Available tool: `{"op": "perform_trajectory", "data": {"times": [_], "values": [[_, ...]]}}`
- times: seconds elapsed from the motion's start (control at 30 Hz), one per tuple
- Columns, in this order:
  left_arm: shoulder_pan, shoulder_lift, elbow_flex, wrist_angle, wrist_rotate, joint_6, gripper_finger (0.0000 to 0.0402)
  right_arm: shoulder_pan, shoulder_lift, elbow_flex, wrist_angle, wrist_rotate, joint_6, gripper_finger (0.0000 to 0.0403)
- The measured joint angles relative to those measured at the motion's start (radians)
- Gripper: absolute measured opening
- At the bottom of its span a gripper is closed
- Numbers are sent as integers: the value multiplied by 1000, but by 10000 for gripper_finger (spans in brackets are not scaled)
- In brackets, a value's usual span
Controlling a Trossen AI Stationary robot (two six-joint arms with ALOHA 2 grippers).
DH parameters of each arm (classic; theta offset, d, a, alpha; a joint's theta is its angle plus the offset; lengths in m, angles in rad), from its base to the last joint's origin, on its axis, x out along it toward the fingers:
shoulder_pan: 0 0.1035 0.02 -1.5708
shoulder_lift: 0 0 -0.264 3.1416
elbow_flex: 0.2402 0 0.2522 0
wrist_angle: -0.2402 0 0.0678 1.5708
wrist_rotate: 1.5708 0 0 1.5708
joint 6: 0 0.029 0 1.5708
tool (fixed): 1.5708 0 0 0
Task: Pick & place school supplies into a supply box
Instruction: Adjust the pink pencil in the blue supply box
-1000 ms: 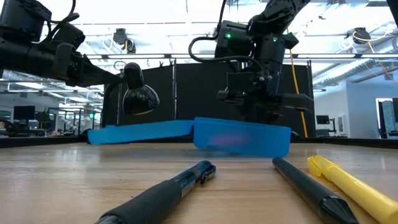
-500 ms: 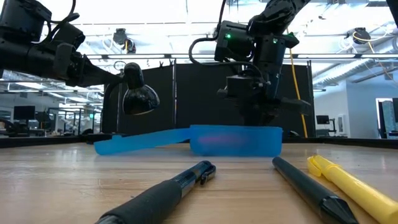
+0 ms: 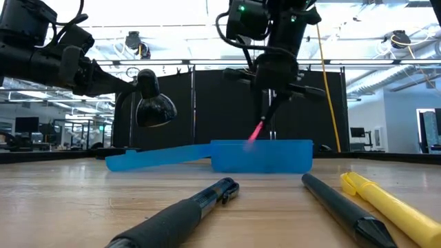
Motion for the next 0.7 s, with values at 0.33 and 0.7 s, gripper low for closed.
{"op": "perform_trajectory", "data": {"times": [0.33,0.7], "values": [[0,0,0,-4,1,5,37,-39,0,1,121,-76,-270,19],[0,0,0,-12,-1,49,37,-57,34,2,195,-230,-234,19]]}}
